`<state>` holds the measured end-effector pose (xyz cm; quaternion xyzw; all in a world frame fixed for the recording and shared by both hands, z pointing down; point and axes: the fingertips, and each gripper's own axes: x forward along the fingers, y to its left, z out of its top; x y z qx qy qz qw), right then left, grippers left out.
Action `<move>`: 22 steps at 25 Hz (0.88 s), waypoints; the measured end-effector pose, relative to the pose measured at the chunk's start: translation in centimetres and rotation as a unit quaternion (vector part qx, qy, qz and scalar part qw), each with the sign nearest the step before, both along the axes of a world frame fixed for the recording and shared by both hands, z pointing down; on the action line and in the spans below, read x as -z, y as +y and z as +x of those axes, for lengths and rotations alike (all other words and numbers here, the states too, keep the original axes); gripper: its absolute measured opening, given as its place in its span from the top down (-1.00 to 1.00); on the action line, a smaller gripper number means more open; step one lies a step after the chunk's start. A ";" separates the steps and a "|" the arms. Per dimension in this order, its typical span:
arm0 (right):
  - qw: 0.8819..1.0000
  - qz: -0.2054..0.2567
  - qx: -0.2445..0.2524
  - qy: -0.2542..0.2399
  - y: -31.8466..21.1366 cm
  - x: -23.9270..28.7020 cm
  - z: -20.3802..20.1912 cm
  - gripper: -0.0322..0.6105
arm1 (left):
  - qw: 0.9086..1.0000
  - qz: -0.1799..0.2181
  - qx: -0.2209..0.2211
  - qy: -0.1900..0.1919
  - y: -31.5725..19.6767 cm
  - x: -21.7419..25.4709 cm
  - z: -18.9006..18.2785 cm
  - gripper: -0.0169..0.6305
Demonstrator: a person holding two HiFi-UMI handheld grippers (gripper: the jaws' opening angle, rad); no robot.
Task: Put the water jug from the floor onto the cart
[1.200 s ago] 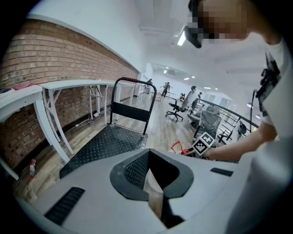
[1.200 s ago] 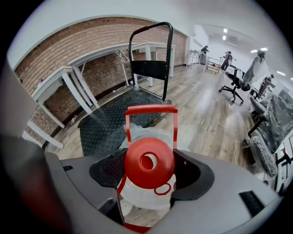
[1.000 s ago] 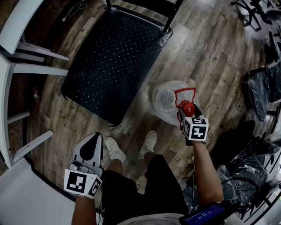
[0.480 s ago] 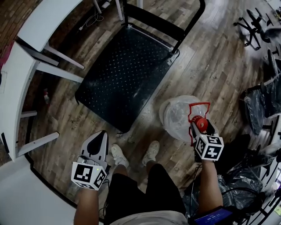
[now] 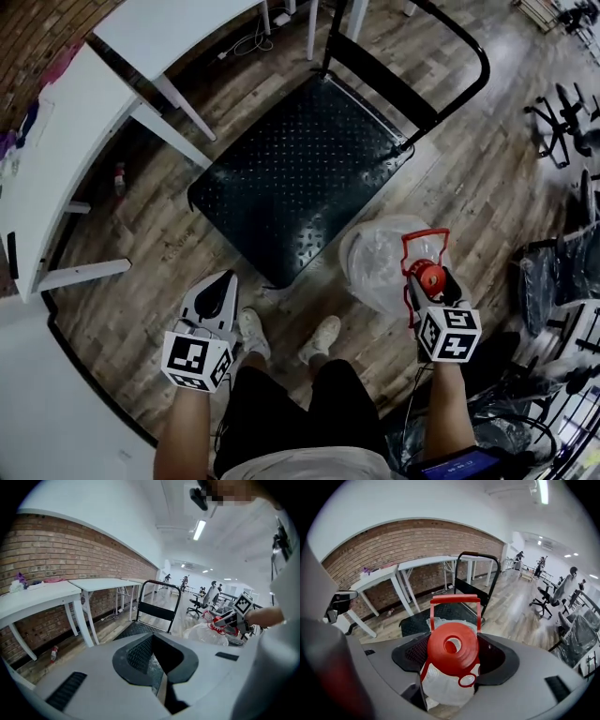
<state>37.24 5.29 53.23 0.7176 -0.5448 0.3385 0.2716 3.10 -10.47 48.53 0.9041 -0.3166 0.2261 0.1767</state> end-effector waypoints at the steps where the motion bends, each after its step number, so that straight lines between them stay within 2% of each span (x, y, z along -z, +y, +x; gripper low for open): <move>1: 1.000 0.001 0.008 -0.001 -1.0 0.1 -0.8 -0.07 | 1.000 0.000 0.008 -0.001 -0.4 0.0 -1.1 0.95; 10: 0.995 0.016 0.093 -0.019 -10.1 0.2 -9.1 -0.07 | 0.996 0.000 0.088 -0.010 -2.5 -0.2 -10.7 0.95; 16: 0.988 0.017 0.149 -0.035 -15.8 -1.0 -15.2 -0.07 | 0.989 -0.007 0.150 -0.010 -2.6 -0.3 -17.4 0.95; 22: 0.985 0.012 0.170 -0.038 -19.2 -2.6 -20.9 -0.07 | 0.985 -0.014 0.172 -0.011 -2.7 -1.2 -22.9 0.95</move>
